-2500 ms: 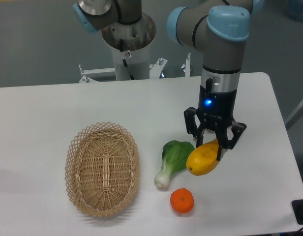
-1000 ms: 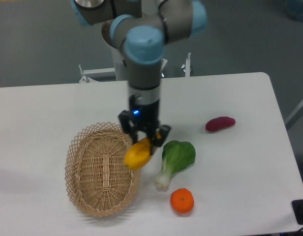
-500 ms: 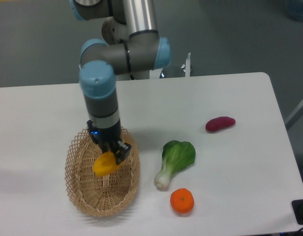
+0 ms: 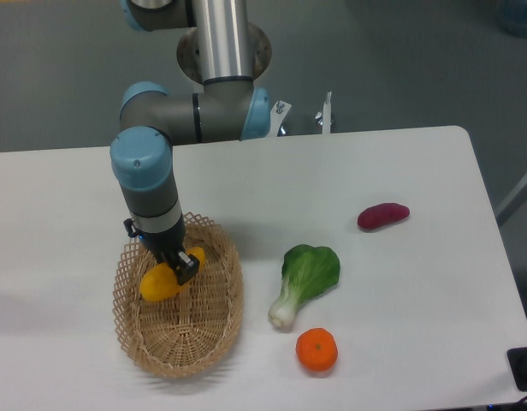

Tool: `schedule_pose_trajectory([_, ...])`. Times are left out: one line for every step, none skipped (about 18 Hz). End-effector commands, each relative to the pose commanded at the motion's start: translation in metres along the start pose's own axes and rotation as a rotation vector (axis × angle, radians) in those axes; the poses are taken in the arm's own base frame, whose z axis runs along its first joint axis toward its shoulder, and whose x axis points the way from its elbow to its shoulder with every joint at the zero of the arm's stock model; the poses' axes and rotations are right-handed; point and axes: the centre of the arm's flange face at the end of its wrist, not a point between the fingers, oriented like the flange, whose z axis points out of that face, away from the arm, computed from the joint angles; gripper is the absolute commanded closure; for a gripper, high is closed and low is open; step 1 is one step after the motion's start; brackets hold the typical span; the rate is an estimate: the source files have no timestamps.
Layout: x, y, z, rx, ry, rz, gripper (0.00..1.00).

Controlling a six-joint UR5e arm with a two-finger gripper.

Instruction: Place the mango in the basket

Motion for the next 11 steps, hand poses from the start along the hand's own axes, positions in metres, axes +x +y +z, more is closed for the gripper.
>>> schedule_pose_trajectory([-0.001,0.0,0.001,0.0,0.0,0.0,0.43])
schedule_pose_trajectory([-0.001,0.0,0.001,0.0,0.0,-0.002,0.39])
schedule_pose_trajectory([-0.001,-0.001,0.0,0.0,-0.002,-0.002,0.28])
schedule_pose_trajectory([-0.002,-0.002,-0.001,0.003,-0.006,-0.002,0.16])
schedule_pose_trajectory([-0.003,-0.003,-0.003,0.006,-0.009,-0.001,0.07])
schedule_pose_trajectory([-0.003,-0.003,-0.003,0.006,-0.009,-0.001,0.0])
schedule_pose_trajectory([-0.004,-0.003,-0.004,0.008,-0.011,-0.001,0.0])
schedule_pose_trajectory([-0.004,-0.003,-0.007,0.012,-0.014,-0.001,0.0])
schedule_pose_trajectory([-0.005,-0.004,-0.011,0.019,-0.02,-0.003,0.0])
schedule_pose_trajectory([-0.007,-0.004,-0.013,0.022,-0.024,-0.004,0.0])
schedule_pose_trajectory([-0.008,-0.005,-0.017,0.027,-0.029,-0.006,0.0])
